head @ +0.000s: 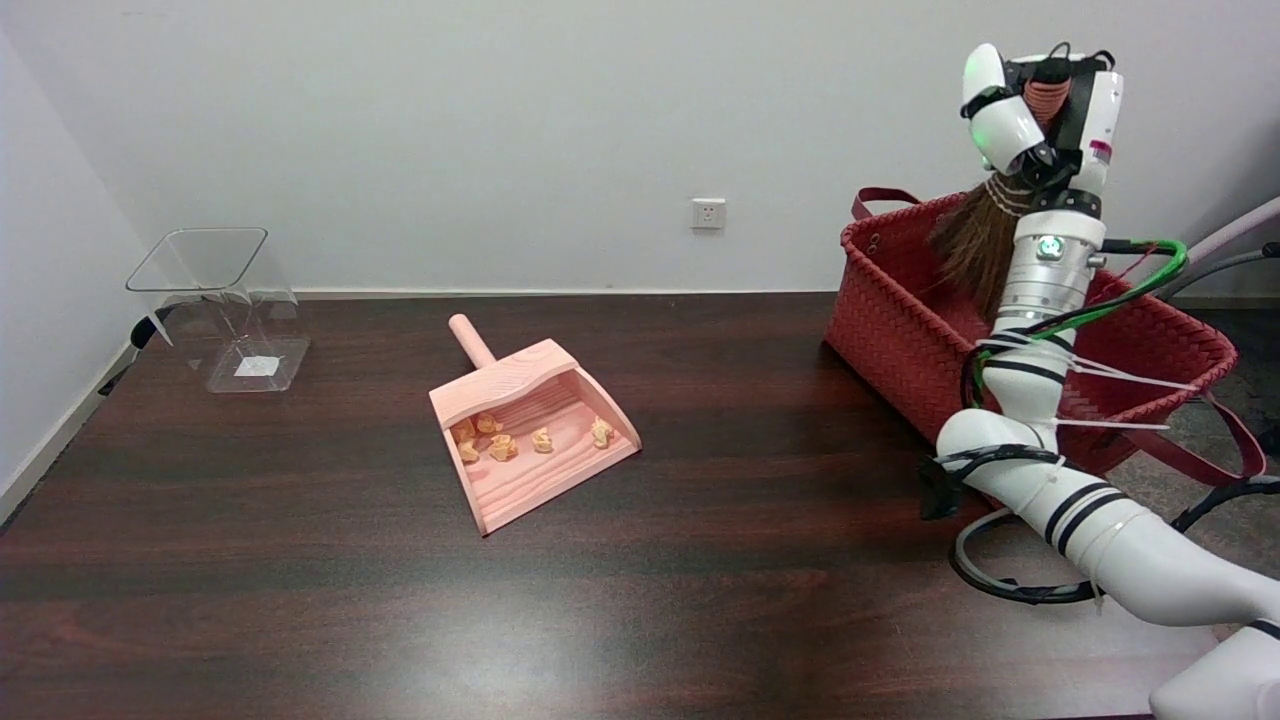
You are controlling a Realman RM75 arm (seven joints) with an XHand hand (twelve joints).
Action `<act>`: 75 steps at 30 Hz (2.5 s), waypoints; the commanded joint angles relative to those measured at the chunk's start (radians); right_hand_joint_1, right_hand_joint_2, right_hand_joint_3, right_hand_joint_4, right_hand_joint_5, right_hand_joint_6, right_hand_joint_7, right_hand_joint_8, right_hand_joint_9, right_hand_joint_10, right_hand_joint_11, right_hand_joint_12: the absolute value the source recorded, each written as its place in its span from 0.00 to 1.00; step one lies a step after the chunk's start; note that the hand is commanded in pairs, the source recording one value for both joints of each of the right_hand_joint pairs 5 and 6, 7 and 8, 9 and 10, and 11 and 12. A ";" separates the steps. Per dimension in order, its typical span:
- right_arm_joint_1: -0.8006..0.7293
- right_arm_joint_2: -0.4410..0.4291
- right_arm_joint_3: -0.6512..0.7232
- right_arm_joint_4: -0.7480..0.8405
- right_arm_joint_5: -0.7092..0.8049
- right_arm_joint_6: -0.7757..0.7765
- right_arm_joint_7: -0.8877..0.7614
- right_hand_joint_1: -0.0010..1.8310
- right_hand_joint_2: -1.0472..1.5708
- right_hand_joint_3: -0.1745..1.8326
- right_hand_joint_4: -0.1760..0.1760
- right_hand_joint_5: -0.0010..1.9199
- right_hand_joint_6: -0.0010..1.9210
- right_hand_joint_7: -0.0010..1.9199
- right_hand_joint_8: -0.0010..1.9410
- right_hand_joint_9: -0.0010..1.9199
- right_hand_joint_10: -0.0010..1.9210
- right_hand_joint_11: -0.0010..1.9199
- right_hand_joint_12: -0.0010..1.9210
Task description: Place the broom into the brown storage basket.
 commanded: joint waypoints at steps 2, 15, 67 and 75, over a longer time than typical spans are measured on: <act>0.038 -0.002 0.007 -0.217 0.002 0.026 0.120 0.39 1.00 0.42 0.50 1.00 1.00 1.00 0.99 1.00 1.00 1.00 1.00; 0.147 -0.085 -0.088 -0.355 -0.009 0.020 0.121 0.37 1.00 0.39 0.50 1.00 1.00 1.00 0.99 1.00 1.00 1.00 1.00; 0.000 -0.118 -0.066 -0.212 -0.022 -0.079 0.075 0.46 0.88 0.33 0.50 0.58 0.58 0.82 0.81 0.58 0.58 0.58 0.58; -0.071 -0.090 0.022 -0.043 -0.022 -0.282 -0.107 0.48 0.76 0.01 0.50 0.37 0.37 0.65 0.64 0.37 0.37 0.37 0.37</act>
